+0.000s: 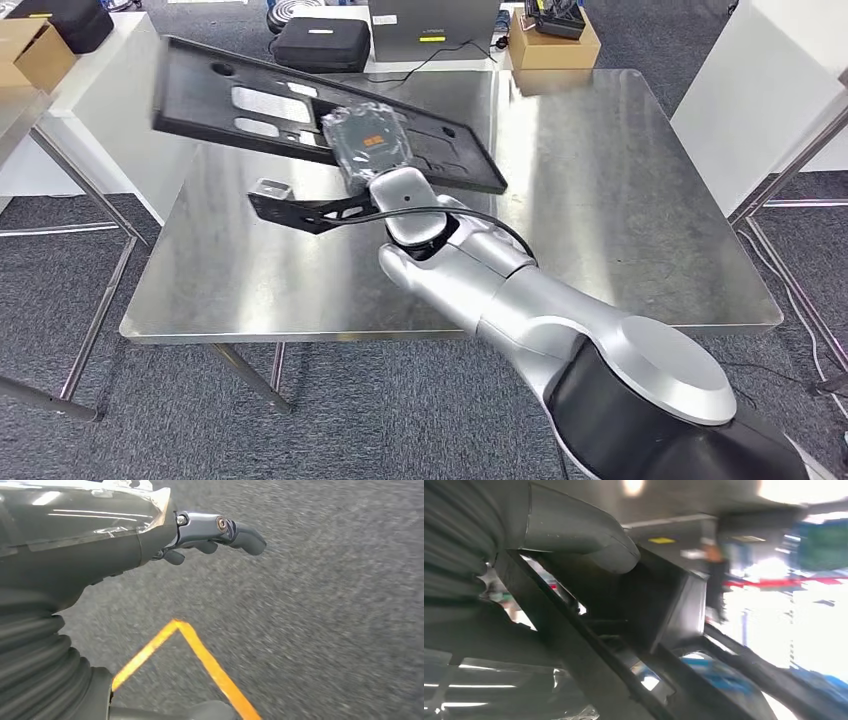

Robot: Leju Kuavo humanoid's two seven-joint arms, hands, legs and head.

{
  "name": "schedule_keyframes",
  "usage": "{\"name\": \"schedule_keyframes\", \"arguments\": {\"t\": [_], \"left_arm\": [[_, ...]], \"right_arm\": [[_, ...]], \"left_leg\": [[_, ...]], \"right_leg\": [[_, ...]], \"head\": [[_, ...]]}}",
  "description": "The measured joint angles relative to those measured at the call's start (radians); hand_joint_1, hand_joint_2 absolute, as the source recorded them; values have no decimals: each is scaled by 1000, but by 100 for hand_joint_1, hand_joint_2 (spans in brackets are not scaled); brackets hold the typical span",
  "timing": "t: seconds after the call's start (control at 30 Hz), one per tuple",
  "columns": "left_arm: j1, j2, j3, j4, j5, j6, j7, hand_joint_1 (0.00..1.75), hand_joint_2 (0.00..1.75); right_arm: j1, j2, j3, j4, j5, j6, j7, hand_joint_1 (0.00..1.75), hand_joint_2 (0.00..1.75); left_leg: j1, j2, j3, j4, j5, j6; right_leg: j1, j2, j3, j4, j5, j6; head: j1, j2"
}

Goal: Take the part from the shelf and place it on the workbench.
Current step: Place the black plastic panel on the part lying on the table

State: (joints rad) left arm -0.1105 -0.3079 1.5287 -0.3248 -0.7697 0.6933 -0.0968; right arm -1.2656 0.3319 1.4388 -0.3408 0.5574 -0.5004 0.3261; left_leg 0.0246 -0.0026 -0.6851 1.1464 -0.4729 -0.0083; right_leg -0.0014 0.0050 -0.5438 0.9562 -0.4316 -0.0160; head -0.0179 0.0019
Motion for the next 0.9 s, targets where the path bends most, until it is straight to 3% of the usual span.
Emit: {"name": "schedule_keyframes", "arguments": {"t": [0.03,0.07,0.13,0.2,0.3,0.67,0.9], "left_arm": [[-1,8,2,11,10,-4,-12,0,175],[-3,16,5,21,20,-10,-22,0,175],[-8,28,9,39,42,-29,-44,0,175],[-10,36,13,52,62,-52,-64,0,175],[-11,46,14,67,76,-77,-82,0,175],[-12,65,17,92,84,-93,-89,0,175],[-12,80,18,98,84,-246,-111,0,175]], "right_arm": [[2,-2,3,20,4,7,8,175,175],[2,-4,6,39,9,19,19,175,175],[2,-10,14,70,15,52,50,175,175],[7,-24,20,95,12,77,80,175,175],[15,-53,25,122,3,87,102,175,175],[30,-93,31,159,-1,98,116,175,175],[30,-147,37,175,7,188,159,175,175]], "left_leg": [[0,1,25,-68,40,1],[-2,2,46,-123,60,7],[-10,1,66,-160,64,23],[-13,-2,74,-164,72,34],[-11,-7,77,-169,78,31],[-24,-7,74,-169,71,48],[-21,-7,76,-168,72,48]], "right_leg": [[0,1,7,0,-6,4],[1,2,11,0,-10,9],[2,3,12,0,-16,20],[3,2,16,-3,-19,28],[5,-1,23,-6,-19,25],[-2,-1,24,-20,-19,30],[-1,-4,25,-19,-18,32]], "head": [[1,0],[1,0],[1,0],[1,0],[4,0],[5,0],[5,0]]}}
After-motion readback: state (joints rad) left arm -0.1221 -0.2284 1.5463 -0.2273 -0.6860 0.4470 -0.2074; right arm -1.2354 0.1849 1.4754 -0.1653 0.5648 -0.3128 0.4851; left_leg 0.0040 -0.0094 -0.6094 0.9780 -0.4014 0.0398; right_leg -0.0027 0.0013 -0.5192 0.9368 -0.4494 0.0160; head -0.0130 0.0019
